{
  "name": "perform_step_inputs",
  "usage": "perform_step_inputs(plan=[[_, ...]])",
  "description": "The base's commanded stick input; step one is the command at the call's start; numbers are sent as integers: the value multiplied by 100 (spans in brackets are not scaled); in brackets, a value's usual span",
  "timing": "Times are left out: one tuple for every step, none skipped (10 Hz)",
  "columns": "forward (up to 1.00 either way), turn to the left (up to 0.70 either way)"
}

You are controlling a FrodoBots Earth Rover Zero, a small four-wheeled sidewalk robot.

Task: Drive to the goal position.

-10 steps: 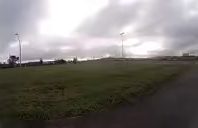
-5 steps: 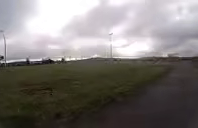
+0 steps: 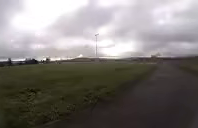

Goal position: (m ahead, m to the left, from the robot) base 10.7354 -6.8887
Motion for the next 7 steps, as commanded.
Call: perform_step_inputs(plan=[[0,-100],[0,-100],[0,-100],[0,-90],[0,-62],[0,-10],[0,0]])
